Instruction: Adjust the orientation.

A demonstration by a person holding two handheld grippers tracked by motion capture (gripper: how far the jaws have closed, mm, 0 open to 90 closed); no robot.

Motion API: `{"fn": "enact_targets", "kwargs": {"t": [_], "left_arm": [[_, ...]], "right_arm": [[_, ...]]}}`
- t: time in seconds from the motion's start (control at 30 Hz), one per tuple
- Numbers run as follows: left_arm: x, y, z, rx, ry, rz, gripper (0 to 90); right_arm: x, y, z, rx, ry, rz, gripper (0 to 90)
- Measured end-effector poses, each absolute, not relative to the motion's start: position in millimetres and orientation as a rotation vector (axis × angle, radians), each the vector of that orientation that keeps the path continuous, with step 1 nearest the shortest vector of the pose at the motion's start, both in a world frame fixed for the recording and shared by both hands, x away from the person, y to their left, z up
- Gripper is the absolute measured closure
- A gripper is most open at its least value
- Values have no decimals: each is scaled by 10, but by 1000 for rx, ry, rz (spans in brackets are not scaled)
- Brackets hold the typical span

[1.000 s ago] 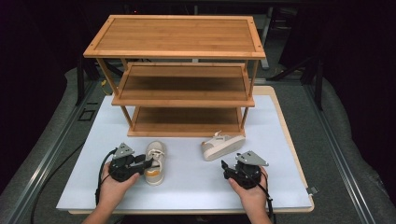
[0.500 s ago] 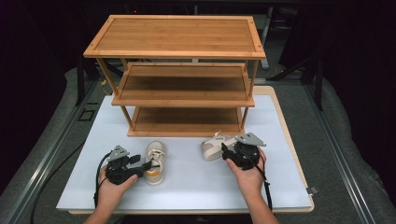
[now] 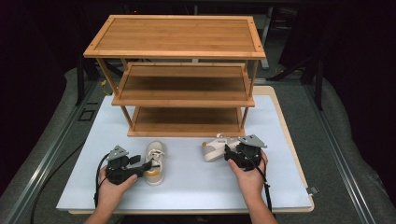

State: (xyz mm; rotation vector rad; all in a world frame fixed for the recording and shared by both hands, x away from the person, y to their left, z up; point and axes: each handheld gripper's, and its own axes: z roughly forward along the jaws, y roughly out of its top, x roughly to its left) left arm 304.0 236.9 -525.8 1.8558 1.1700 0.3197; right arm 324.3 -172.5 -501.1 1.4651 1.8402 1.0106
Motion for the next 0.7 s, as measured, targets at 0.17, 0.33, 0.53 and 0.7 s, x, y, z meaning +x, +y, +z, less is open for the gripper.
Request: {"fn": "enact_targets", "kwargs": {"t": [0.17,0.33,0.53,0.7], "left_arm": [[3037,2367,-5255,1860,1167,328,375],[3034,2364,-5252,1862,1163,334,378],[3025,2358,-5255,1852,1163,327,399],[3023,2360,-5259,1847,1165,323,402]], "right_arm": [[3109,-1824,-5059,1514,1861,1011,241],[2976,-1917,-5150,1589,1873,1001,228],[2856,-1979,-5272,1640,1910,934,234],[2798,-2015,-5285,1672,1928,941,237]]}}
